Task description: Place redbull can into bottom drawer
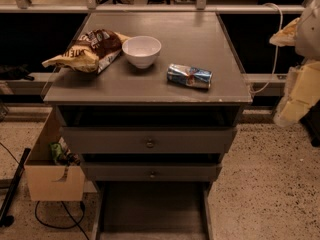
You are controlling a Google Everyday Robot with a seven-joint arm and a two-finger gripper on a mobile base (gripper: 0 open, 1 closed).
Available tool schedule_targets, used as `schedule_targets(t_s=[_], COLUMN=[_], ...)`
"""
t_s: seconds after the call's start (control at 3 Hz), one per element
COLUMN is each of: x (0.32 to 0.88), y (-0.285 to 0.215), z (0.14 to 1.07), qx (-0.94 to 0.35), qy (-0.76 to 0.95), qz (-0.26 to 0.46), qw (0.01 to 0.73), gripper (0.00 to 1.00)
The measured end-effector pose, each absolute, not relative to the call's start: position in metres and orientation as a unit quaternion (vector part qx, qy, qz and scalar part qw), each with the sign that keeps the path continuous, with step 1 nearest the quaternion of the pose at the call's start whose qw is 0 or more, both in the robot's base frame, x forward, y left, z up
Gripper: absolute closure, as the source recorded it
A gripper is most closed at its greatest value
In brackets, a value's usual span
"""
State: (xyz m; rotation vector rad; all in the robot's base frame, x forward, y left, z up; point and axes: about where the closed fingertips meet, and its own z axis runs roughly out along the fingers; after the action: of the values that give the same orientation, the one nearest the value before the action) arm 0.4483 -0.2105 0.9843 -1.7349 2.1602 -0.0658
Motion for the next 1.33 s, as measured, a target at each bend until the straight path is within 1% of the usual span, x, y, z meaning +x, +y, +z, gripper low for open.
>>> schedule_targets(t_s=[0.33,0.67,1.0,1.33], x=[0.48,0.53,0.557,0.579], y=[-0.197,-0.159,-0.143,-0.131], z=[0.993,0.993,0.984,0.964], qx=[-0.63,-0.634,-0.602,-0.575], qy=[0.736,0.697,0.71,0.734], qz=[0.017,0.082,0.111,0.106], qw=[0.247,0.324,0.348,0.346], gripper=[0.0,0.0,0.0,0.0])
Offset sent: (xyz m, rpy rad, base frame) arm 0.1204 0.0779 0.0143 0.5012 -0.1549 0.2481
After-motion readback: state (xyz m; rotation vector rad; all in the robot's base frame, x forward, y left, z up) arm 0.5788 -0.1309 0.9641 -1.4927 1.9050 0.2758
